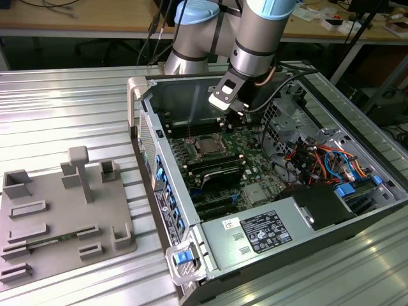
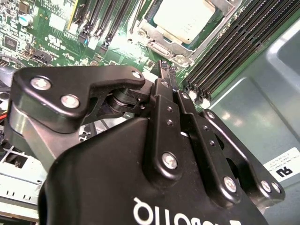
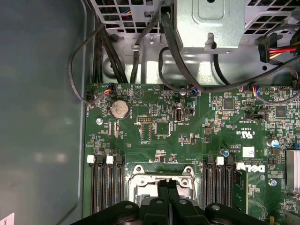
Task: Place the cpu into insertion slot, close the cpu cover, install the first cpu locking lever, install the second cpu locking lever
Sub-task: 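Close the cpu cover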
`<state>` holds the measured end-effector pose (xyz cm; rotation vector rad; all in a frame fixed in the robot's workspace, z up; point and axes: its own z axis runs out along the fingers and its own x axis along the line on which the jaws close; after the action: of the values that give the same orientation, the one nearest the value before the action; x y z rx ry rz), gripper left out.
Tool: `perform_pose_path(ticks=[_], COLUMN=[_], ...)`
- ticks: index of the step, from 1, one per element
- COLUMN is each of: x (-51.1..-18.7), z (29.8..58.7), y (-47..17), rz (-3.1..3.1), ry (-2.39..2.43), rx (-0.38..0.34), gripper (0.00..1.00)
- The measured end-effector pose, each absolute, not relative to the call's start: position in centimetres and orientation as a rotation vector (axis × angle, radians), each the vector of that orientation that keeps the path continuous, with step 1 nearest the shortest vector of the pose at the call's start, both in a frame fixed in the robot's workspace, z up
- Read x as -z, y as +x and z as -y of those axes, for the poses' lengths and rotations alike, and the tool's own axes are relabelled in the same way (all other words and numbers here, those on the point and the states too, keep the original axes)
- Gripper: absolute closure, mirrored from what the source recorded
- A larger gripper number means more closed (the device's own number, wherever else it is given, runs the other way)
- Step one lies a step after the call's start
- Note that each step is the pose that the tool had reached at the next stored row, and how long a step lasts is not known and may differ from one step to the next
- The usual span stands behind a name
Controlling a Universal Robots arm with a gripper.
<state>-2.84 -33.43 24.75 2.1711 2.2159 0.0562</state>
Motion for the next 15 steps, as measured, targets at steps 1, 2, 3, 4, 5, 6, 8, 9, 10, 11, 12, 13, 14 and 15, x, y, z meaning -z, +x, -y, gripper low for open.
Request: perform_pose_path(ticks=[1, 2, 3, 4, 5, 6, 8, 9, 10, 11, 12, 13, 14, 15], x=[-24.8, -24.8, -24.8, -24.8, -24.8, -24.7, -24.7, -24.7, -24.7, -24.7, -24.6, -24.5, -24.4, -24.2], z=[33.4, 33.4, 33.4, 33.4, 33.4, 33.4, 33.4, 33.4, 33.4, 33.4, 33.4, 33.4, 33.4, 33.4], y=[-2.8, -2.8, -2.9, -2.9, -2.9, -2.9, -2.9, -3.1, -3.2, -3.6, -4.3, -4.8, -5.3, -5.7], rz=[-2.216, -2.216, -2.216, -2.216, -2.216, -2.216, -2.215, -2.216, -2.216, -2.216, -2.216, -2.216, -2.216, -2.216], ry=[2.171, 2.171, 2.171, 2.171, 2.171, 2.171, 2.172, 2.171, 2.171, 2.171, 2.171, 2.171, 2.172, 2.171], rx=[-0.056, -0.056, -0.056, -0.056, -0.056, -0.056, -0.056, -0.056, -0.057, -0.057, -0.057, -0.057, -0.057, -0.057], gripper=[0.89, 0.89, 0.89, 0.89, 0.89, 0.89, 0.89, 0.89, 0.89, 0.89, 0.89, 0.89, 0.89, 0.89])
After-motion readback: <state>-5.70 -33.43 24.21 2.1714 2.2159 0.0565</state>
